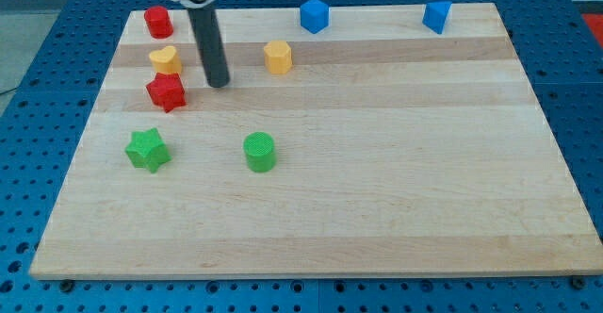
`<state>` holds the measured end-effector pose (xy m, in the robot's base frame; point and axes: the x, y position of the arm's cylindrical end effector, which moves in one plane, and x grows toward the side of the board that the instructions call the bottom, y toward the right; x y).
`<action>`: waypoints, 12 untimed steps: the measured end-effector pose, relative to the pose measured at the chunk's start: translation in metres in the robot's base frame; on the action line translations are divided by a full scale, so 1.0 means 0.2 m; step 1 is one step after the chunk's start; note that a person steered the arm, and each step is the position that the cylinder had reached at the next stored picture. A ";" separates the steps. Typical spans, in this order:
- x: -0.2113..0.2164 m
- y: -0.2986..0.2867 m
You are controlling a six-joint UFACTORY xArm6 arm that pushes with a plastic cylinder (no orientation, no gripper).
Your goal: Place yellow heart vertically below the blue triangle
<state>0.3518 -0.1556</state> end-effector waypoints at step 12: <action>-0.39 -0.23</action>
<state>0.2738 -0.2021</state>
